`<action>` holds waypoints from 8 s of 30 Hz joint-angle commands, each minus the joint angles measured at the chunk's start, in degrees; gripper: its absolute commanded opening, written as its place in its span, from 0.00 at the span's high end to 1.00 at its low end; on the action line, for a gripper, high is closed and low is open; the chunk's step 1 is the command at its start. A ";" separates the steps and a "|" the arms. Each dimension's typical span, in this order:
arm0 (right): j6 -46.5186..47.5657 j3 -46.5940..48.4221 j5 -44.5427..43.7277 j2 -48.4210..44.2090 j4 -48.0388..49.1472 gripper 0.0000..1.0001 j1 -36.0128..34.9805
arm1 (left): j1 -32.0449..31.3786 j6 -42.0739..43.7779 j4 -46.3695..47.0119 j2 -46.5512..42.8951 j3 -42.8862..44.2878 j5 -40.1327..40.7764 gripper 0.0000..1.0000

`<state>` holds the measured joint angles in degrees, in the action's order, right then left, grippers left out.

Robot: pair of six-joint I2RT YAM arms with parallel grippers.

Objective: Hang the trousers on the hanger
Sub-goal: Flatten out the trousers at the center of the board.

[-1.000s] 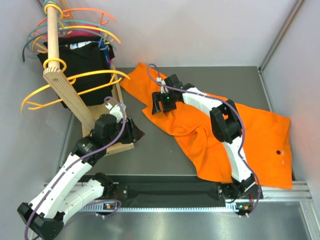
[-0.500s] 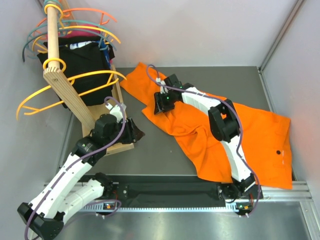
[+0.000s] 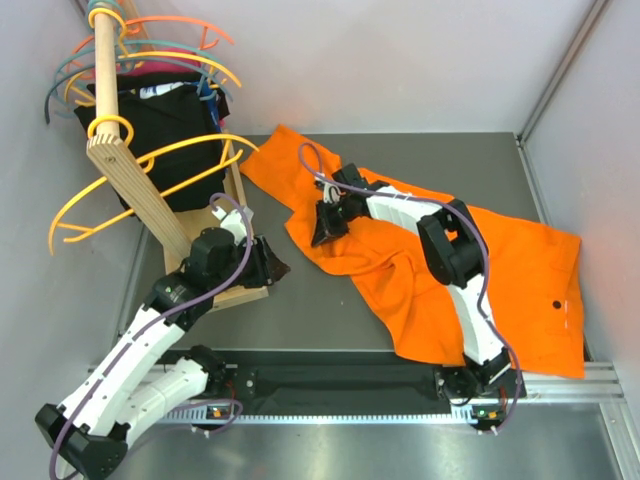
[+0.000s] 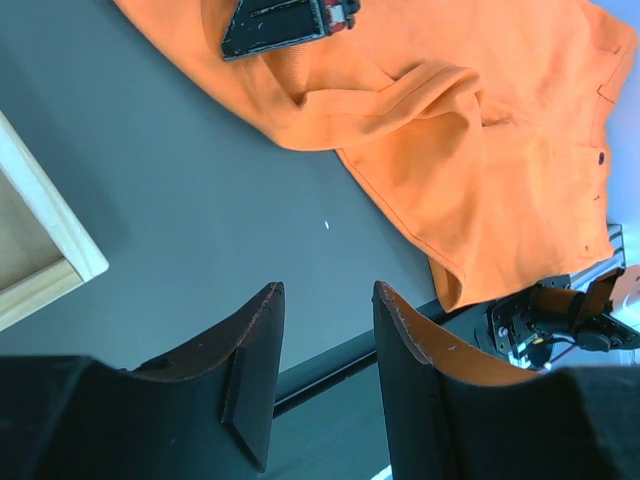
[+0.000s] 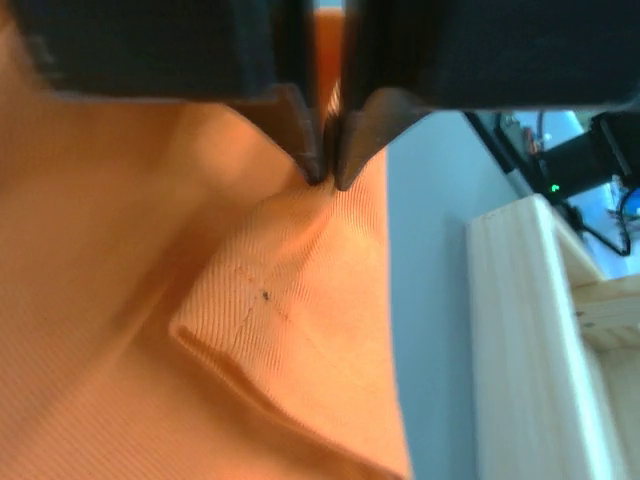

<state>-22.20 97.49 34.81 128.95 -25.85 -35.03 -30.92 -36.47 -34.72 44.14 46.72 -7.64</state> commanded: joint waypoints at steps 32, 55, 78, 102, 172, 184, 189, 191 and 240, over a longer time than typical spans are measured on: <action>-11.81 -8.10 22.65 -28.29 2.29 1.00 -4.96 | -0.02 2.63 1.32 -4.06 4.08 3.24 0.55; -12.44 32.61 10.55 12.41 5.10 0.33 19.47 | -1.08 0.71 -3.16 -3.09 -1.45 0.26 0.54; -2.59 -4.41 -5.27 -32.50 -5.43 0.22 22.28 | -15.58 -5.55 9.78 29.73 6.51 19.06 0.53; -0.13 -22.70 -3.60 -61.00 -17.74 0.18 30.28 | 8.42 -15.74 -8.52 63.88 42.67 21.07 0.42; -9.62 -33.50 -45.14 -71.99 -58.71 0.31 62.09 | 21.95 -12.22 -7.56 50.60 37.04 43.85 1.00; -14.02 -39.03 -54.72 -66.54 -59.32 0.53 74.84 | 22.04 -11.78 -6.07 50.61 35.02 43.24 1.00; -18.84 -45.10 -58.71 -70.75 -56.08 0.38 76.33 | 22.13 -12.22 -7.29 52.36 36.69 42.53 1.00; -21.99 -48.35 -58.01 -73.03 -54.15 0.38 76.86 | 22.04 -12.75 -7.99 52.98 37.48 42.62 1.00; -49.51 -58.65 -72.69 -64.18 -36.20 0.49 92.15 | 24.59 -12.66 -5.36 53.59 34.32 41.21 1.00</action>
<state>-70.26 36.07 -36.05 62.78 -60.95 56.77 -8.69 -48.25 -40.14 97.78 78.87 32.38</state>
